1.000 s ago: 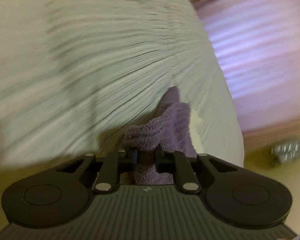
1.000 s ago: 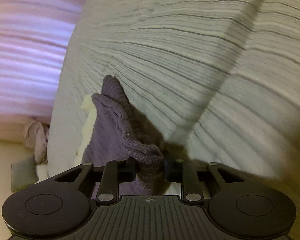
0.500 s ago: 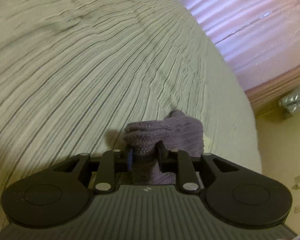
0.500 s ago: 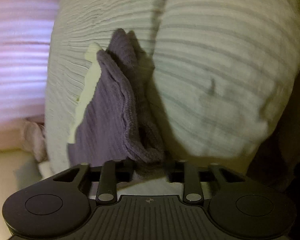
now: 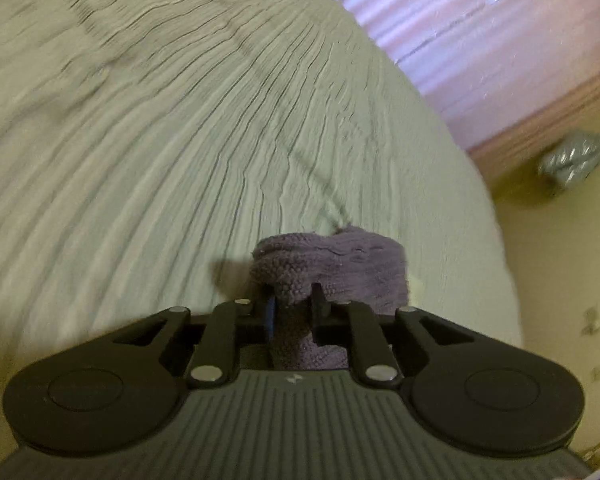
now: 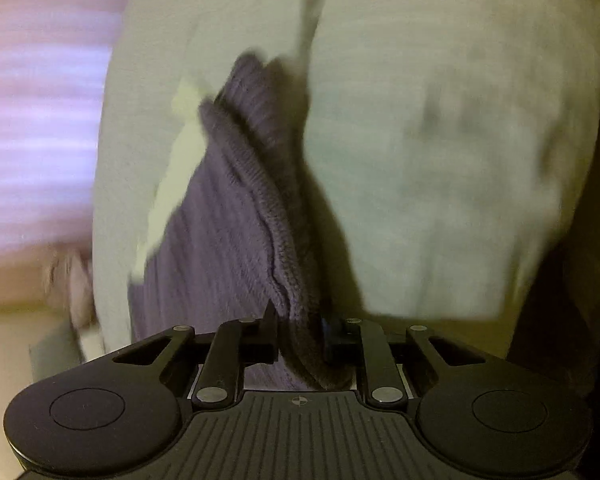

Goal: Fold clothes

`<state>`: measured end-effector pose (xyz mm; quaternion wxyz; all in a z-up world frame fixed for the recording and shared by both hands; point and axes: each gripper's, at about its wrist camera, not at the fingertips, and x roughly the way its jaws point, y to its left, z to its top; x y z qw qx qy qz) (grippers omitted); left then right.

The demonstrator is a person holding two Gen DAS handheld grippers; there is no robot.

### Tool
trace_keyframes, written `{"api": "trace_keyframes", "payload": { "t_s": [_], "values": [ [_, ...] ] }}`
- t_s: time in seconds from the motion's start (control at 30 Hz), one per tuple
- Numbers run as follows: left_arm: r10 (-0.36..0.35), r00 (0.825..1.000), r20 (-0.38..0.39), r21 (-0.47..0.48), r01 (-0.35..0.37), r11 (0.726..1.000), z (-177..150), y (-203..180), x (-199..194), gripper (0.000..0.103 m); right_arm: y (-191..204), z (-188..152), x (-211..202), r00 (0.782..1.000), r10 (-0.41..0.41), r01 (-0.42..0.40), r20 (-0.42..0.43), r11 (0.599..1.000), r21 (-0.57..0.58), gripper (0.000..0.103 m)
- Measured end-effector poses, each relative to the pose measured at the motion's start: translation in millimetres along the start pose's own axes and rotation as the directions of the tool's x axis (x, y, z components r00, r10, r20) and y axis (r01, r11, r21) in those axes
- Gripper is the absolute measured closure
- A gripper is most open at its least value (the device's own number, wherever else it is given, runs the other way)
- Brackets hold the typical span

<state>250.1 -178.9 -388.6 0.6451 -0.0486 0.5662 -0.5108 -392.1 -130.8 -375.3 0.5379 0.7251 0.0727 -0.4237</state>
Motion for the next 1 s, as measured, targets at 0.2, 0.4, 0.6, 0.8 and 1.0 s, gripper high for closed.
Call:
{"api": "trace_keyframes", "payload": {
  "t_s": [0.2, 0.4, 0.6, 0.8, 1.0],
  "values": [
    [0.154, 0.988, 0.007, 0.086, -0.154, 0.984, -21.3, -9.9, -41.1, 0.074, 19.6, 26.0, -18.2, 0.987, -0.146, 0.135, -0.061, 0.978, -0.160, 0.053],
    [0.258, 0.965, -0.055, 0.057, -0.255, 0.965, -107.8, -27.3, -100.3, 0.079, 75.9, 75.7, -48.4, 0.924, -0.374, 0.359, 0.084, 0.768, -0.530, 0.038],
    [0.203, 0.977, 0.066, 0.129, -0.210, 0.969, -170.5, -103.1, -99.8, 0.093, 149.0, 57.3, 2.6, 0.949, -0.301, 0.185, 0.093, 0.295, -0.937, 0.056],
    [0.315, 0.936, 0.158, 0.097, -0.332, 0.938, -234.1, -156.3, -47.2, 0.093, 133.9, 54.9, 76.7, 0.953, -0.289, -0.137, -0.092, -0.140, -0.981, 0.056],
    [0.388, 0.911, 0.140, -0.006, -0.391, 0.921, -302.9, -197.2, -29.8, 0.096, 108.6, 116.4, 56.2, 0.906, -0.348, -0.307, -0.242, -0.145, -0.941, 0.056]
  ]
}}
